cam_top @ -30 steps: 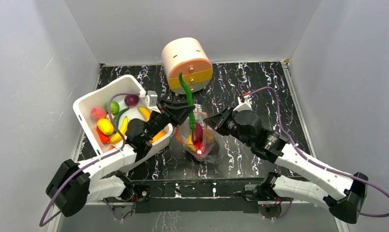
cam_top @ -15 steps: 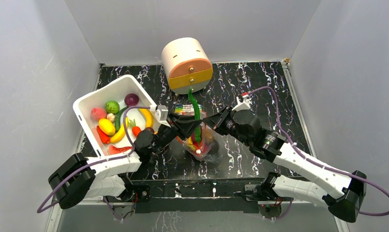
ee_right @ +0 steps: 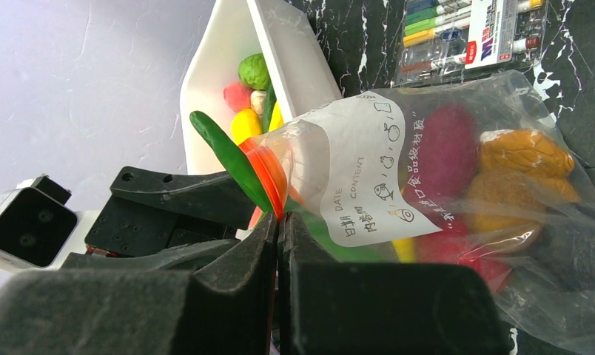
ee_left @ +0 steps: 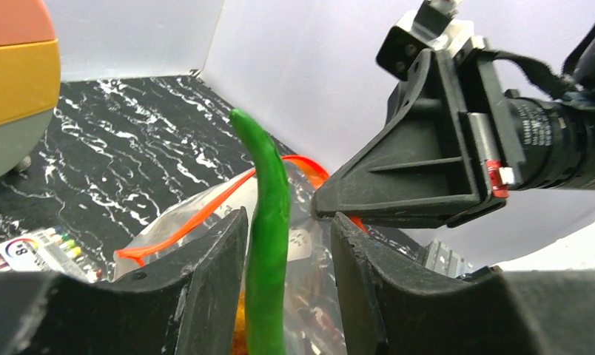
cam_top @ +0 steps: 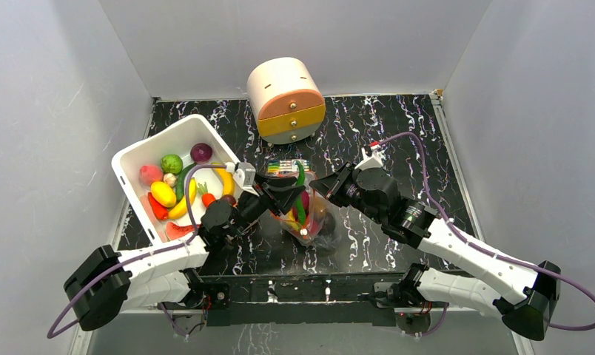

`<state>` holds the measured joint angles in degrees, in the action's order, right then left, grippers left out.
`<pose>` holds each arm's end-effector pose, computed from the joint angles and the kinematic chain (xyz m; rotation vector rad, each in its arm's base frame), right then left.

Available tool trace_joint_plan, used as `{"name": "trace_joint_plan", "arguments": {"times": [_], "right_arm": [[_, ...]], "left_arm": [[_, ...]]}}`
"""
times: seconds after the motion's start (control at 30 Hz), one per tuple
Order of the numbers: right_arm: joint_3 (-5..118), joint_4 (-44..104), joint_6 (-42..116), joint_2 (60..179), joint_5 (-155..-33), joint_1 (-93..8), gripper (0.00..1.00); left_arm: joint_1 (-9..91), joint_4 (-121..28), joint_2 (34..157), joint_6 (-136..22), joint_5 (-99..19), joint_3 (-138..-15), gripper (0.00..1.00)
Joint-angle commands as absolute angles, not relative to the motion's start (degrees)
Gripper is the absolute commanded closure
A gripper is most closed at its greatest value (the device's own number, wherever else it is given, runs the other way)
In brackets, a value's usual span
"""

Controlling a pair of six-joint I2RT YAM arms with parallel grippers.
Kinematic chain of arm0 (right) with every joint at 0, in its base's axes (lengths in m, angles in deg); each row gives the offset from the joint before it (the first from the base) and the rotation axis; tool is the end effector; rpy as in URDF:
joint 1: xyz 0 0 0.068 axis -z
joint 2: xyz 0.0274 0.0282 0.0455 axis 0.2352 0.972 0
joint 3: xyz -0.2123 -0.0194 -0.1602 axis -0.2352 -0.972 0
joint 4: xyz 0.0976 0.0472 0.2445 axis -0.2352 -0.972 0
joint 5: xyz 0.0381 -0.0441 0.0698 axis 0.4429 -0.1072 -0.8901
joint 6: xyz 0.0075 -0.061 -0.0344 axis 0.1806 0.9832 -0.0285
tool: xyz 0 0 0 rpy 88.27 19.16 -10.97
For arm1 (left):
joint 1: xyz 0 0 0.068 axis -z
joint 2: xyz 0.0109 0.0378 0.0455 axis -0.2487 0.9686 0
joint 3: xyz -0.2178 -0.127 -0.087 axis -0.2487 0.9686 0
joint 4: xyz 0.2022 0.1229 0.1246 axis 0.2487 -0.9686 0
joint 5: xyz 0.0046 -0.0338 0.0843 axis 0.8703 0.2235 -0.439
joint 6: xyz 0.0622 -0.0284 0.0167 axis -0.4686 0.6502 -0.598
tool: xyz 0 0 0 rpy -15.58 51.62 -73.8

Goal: Place the food in the zip-top bag and seal the zipper
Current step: Place the fake vegetable in the zipper food storage bag.

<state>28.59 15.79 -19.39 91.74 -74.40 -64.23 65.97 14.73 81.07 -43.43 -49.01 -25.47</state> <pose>0.1643 0.1812 0.3107 0.3787 2.0520 1.0953 0.1548 -0.1939 0.2749 0.2714 1.2198 -1.1703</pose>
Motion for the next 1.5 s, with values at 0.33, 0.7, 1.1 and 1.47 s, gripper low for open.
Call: {"name": "trace_joint_plan", "arguments": {"times": [0.33,0.7,1.1,1.47], "right_arm": [[30.3,20.8,-18.9,90.0,-75.0,-64.5,1.0],[30.3,20.3,-18.6,89.5,-73.4,-64.4,1.0],[30.2,22.1,-20.0,89.8,-72.6,-64.4,1.0],[30.5,24.3,-21.0,90.8,-72.1,-64.5,1.0]], "left_arm": [[66.3,1.7,79.4,-48.2,-49.3,-32.3,0.56],[66.3,-7.2,77.3,-38.3,-54.1,-37.0,1.0],[67.3,0.8,78.1,-25.4,-61.7,-33.6,1.0],[71.5,1.4,79.8,-25.9,-67.7,-29.7,1.0]]}}
